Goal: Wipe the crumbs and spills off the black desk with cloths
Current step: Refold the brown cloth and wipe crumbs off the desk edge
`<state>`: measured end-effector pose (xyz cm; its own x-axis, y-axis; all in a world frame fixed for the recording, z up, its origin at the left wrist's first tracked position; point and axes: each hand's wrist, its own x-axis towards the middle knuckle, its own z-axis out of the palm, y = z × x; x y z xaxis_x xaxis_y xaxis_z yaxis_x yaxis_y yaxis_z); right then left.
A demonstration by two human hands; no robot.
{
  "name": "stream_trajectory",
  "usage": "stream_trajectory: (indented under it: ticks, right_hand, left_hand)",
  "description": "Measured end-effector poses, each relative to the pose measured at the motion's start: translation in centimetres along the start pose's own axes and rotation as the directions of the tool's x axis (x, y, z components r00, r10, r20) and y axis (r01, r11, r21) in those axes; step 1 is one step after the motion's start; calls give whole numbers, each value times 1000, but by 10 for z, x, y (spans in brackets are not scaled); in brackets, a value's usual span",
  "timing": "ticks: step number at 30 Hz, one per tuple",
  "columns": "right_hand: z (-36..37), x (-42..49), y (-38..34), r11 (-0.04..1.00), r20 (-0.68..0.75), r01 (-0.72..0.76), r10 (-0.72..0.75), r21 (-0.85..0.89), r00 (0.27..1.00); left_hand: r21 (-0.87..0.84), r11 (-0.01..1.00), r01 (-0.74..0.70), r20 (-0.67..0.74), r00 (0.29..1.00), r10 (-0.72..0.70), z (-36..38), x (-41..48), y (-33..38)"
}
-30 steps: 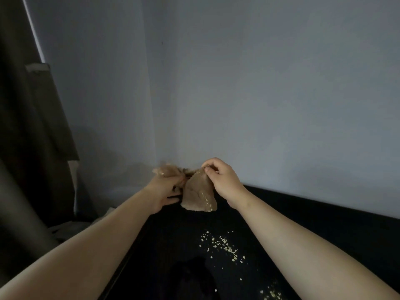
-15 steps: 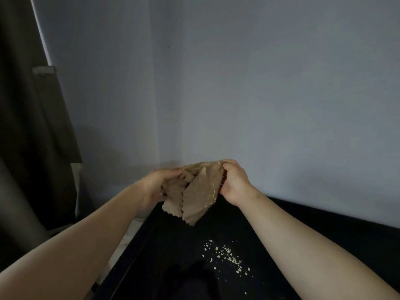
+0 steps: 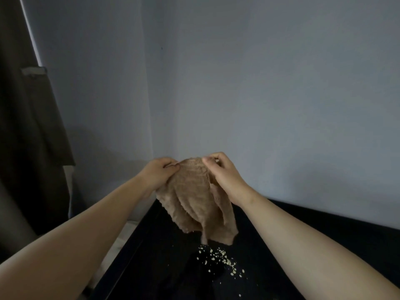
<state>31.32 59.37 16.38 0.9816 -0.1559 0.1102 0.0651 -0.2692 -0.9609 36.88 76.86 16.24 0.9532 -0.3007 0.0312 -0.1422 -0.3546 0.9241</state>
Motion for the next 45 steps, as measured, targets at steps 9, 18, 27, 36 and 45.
stream_trajectory:
  ticks: [9,18,27,36,45]
  right_hand:
    - [-30,8,-13,859,102,81,-34,-506,994]
    - [-34,12,-19,976,133,-205,195,67,972]
    - [-40,11,-7,932,143,-135,192,-337,971]
    - [-42,6,5,619,327,165,157,-768,932]
    - [-64,4,28,825,254,-492,431,278,866]
  left_hand:
    - [-228,973,44,14,999,-41,-10,4,23]
    - [245,969,-28,348,936,-60,-28,-1,14]
    - [195,979,64,304,945,-123,-25,-1,0]
    - [-321,888,330,218,938,-270,-23,5,0]
    - [-486,770,413,178,910,-375,-26,5,-18]
